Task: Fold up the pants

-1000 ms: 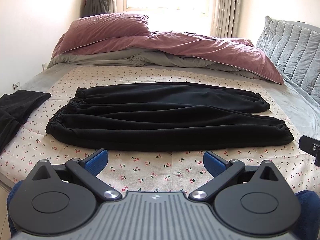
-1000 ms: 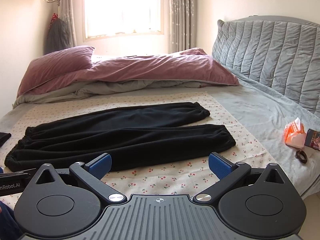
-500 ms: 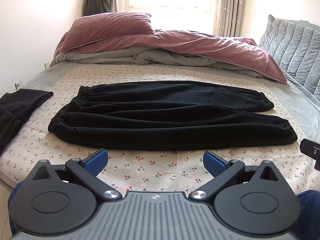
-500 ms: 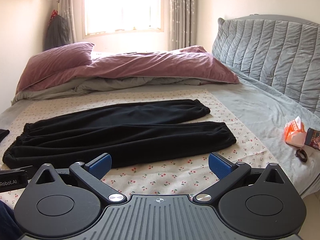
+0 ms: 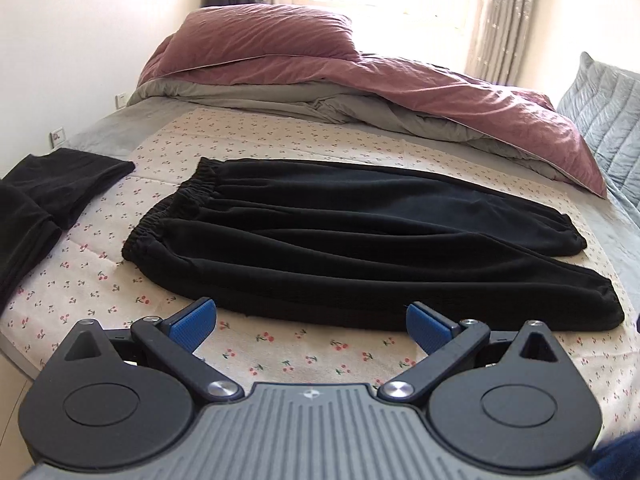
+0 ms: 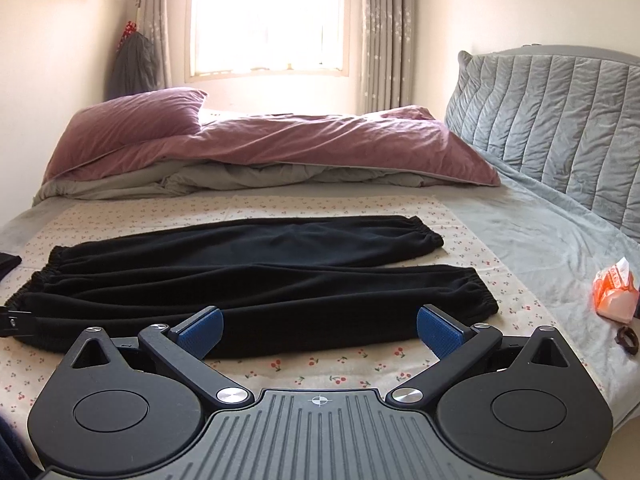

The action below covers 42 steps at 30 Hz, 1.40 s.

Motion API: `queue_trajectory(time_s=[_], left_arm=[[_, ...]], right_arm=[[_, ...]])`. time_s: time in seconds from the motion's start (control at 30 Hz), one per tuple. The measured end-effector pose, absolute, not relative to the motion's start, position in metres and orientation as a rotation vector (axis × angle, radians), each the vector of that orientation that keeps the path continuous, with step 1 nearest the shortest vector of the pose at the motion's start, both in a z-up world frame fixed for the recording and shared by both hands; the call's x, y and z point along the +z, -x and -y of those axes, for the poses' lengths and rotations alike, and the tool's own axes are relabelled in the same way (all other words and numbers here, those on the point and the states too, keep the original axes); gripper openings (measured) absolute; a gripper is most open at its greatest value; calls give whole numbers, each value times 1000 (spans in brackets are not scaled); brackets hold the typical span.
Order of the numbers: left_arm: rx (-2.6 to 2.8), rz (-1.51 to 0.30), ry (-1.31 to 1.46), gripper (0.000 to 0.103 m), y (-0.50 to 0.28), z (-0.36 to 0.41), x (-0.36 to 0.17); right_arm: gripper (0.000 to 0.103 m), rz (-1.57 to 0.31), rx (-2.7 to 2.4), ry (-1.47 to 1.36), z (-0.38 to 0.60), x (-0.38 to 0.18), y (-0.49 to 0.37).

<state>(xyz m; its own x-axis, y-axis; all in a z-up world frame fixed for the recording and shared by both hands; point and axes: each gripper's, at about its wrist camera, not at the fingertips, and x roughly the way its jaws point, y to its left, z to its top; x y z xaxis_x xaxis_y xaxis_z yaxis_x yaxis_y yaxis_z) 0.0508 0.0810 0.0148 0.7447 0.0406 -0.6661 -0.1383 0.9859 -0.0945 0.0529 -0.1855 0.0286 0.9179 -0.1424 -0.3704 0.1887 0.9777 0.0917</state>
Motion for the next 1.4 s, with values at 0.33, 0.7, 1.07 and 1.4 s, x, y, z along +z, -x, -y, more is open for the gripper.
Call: queue_trajectory(time_s=[0.33,0.7,1.07,1.4], left_arm=[[329,-805,481,102,-117,-233,2],[453,-986,478,93,-207,-262,-90],[441,-881,500,34,-217,-259,-97],[402,-741,762,25,-183,-285,-82]], right_arm=[[103,-587,-239,-419,268,-6,-164],[77,-718,-517,-576,380,-77,-206],[68,-715,-559,-721,426,-107,-230],[4,-513,-555,-641,418,-73,-211]])
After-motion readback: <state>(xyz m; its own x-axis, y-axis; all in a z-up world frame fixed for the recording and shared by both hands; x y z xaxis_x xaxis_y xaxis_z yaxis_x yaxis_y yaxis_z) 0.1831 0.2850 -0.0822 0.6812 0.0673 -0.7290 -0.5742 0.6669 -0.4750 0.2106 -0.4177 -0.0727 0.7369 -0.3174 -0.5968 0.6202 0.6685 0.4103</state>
